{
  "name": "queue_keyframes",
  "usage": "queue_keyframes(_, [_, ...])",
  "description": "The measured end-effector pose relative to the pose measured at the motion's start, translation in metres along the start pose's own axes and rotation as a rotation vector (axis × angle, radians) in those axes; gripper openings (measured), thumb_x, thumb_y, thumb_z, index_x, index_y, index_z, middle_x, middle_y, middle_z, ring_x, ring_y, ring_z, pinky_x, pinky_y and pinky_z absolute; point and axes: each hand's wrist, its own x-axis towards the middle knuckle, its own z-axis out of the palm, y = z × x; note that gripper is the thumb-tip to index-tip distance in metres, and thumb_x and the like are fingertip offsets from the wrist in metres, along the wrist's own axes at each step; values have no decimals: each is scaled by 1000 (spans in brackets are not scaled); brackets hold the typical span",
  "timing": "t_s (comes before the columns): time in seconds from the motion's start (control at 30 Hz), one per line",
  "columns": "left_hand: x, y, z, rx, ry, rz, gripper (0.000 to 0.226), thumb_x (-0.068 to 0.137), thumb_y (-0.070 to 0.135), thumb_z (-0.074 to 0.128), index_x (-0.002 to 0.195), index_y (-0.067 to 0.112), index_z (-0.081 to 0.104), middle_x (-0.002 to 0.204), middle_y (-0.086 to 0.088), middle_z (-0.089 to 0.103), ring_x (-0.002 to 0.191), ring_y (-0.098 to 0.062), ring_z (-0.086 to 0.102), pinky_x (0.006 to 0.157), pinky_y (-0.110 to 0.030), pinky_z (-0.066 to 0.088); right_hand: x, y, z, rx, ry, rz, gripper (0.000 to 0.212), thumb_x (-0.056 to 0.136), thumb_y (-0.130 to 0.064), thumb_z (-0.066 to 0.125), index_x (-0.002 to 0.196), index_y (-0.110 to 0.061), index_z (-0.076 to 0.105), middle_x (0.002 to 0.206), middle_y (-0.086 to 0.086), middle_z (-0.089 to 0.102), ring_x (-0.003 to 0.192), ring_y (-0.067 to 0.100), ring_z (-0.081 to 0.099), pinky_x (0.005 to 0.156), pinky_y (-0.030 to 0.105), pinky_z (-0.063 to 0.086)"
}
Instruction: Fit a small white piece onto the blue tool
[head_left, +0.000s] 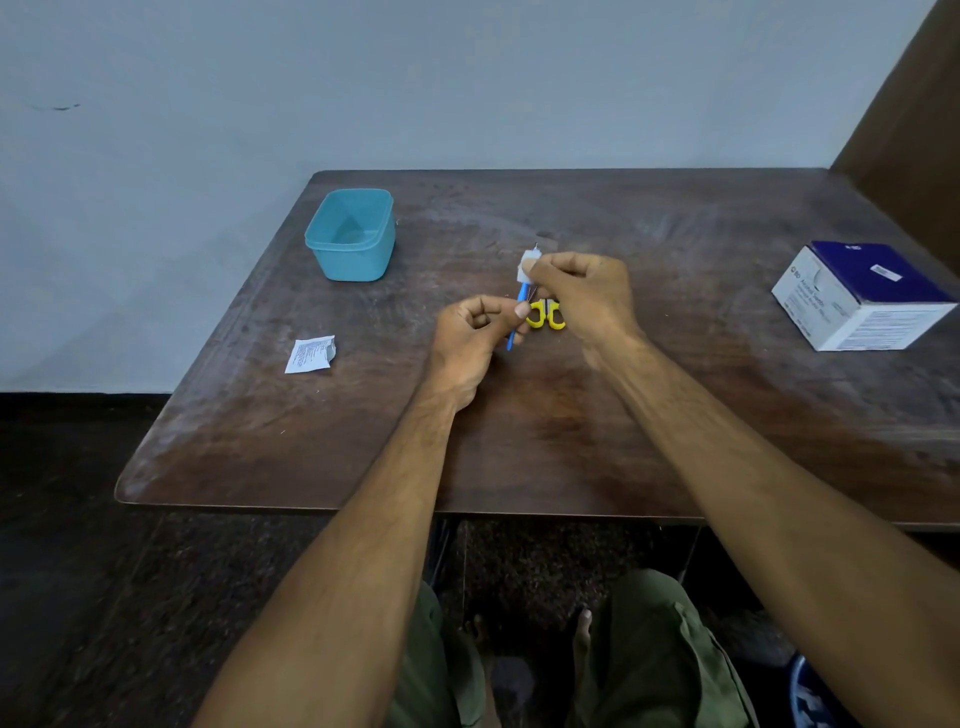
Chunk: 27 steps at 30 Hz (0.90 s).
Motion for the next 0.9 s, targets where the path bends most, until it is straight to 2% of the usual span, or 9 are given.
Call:
queue_keyframes(0.07, [-1, 1, 0, -5, -4, -4, 7, 87, 11, 69, 81, 8, 68, 64, 2, 69, 57, -6, 61, 58, -16, 48, 3, -3, 2, 11, 34, -16, 18, 81, -16, 74, 65, -21, 70, 64, 3, 66, 64, 18, 59, 58, 30, 47])
queue_keyframes(0.17, [-1, 2, 1, -26, -23, -32, 12, 91, 14, 64, 81, 8, 68, 66, 0, 70, 57, -7, 61, 58, -16, 47, 4, -3, 5, 36, 66, -15, 18, 80, -13, 73, 64, -20, 69, 64, 6, 62, 59, 19, 53, 54, 29, 43])
queue_keyframes(0.27, [-1, 2, 1, -79, -46, -59, 16, 94, 13, 59, 82, 7, 68, 69, -3, 71, 58, -10, 61, 56, -16, 46, 9, -7, 2, 75, 124, -18, 20, 80, -11, 72, 63, -19, 68, 58, -1, 57, 52, 9, 50, 51, 23, 41])
queue_keyframes(0.43, [1, 1, -1, -49, -74, -53, 13, 91, 6, 62, 82, 9, 70, 68, -2, 71, 57, -9, 61, 61, -21, 47, 18, -15, -6, 153, 181, -33, 18, 84, -10, 69, 67, -17, 67, 66, -1, 62, 50, 1, 51, 50, 13, 44])
queue_keyframes(0.53, [0, -1, -1, -9, -70, -45, 12, 90, 7, 64, 80, 11, 70, 67, 0, 71, 57, -8, 60, 63, -24, 45, 17, -13, -4, 165, 183, -43, 16, 84, -11, 69, 70, -17, 68, 66, -3, 63, 49, -3, 54, 53, 13, 46])
queue_keyframes(0.63, [0, -1, 1, 7, -46, -38, 13, 91, 8, 63, 80, 12, 69, 63, 2, 69, 54, -6, 59, 59, -22, 45, 14, -6, -2, 115, 137, -59, 7, 82, -12, 71, 76, -9, 72, 65, -2, 63, 54, 2, 54, 55, 17, 45])
queue_keyframes(0.73, [-1, 0, 2, 20, -43, -25, 17, 92, 6, 60, 78, 11, 67, 60, 5, 67, 53, -5, 58, 57, -18, 46, 0, 7, 1, 22, 34, -64, 12, 83, -13, 72, 83, -1, 73, 64, 2, 65, 52, 7, 53, 48, 18, 42])
queue_keyframes(0.83, [-2, 0, 1, 46, -68, -7, 17, 93, 7, 60, 78, 9, 67, 61, 4, 66, 55, -7, 57, 60, -20, 48, -11, 17, 0, -8, -42, -68, 7, 83, -4, 69, 75, -4, 70, 53, -3, 63, 43, 5, 53, 47, 15, 45])
queue_keyframes(0.9, [-2, 0, 2, 54, -68, -4, 17, 93, 7, 60, 78, 9, 67, 60, 5, 65, 54, -7, 57, 59, -19, 48, -9, 17, -1, -2, -57, -60, 8, 83, -7, 71, 74, -5, 71, 55, 0, 65, 46, 8, 54, 51, 15, 46])
